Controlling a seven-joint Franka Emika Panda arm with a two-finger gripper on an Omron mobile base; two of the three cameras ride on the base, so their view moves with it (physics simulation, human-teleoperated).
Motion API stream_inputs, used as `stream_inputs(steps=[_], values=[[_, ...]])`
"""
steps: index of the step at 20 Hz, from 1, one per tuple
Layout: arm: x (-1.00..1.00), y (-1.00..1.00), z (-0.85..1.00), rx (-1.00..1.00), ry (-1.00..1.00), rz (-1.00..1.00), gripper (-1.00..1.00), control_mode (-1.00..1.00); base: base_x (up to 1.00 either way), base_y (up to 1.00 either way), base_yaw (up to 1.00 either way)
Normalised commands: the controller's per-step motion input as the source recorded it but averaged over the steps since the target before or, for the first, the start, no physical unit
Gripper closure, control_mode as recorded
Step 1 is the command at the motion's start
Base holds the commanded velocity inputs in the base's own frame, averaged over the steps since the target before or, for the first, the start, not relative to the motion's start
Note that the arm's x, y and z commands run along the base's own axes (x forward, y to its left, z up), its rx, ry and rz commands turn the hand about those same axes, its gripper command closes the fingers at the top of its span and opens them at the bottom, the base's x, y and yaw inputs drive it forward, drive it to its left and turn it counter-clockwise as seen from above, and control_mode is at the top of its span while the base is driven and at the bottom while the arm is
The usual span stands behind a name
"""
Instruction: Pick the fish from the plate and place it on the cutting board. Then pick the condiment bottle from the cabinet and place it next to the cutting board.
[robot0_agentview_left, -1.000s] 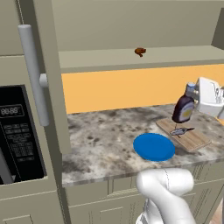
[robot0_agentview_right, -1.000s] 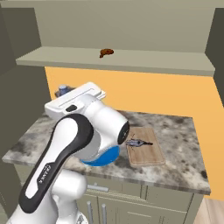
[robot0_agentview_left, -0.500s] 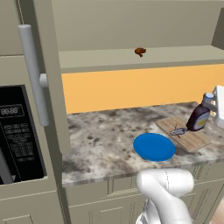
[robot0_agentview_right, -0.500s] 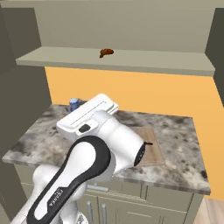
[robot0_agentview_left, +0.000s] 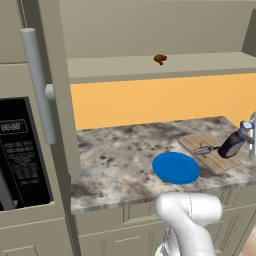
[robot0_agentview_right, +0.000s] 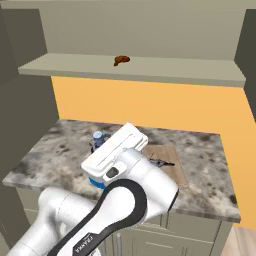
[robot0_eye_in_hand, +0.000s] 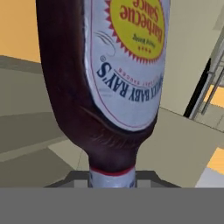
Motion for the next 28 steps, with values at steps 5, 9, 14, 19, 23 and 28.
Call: stream_inputs(steps=[5,9,14,19,23,28], values=[[0.0,-0.24,-0.4,-0.01,-0.13,-0.07,1.0,-1.0,0.0,0.0,0.0],[0.08,-0.2,-0.36,-0.02,-0.09,-0.12,1.0,-1.0,0.0,0.0,0.0],[0.06,-0.19,-0.17,-0.01,-0.02,-0.09,1.0,-1.0,0.0,0.0,0.0],[0.1,-0.13,0.0,0.0,0.0,-0.01,1.0,-1.0,0.0,0.0,0.0],[0.0,-0.17,-0.16,0.0,0.07,0.0,1.0,-1.0,0.0,0.0,0.0],[0.0,-0.12,-0.36,0.0,0.07,0.0,1.0,-1.0,0.0,0.0,0.0]])
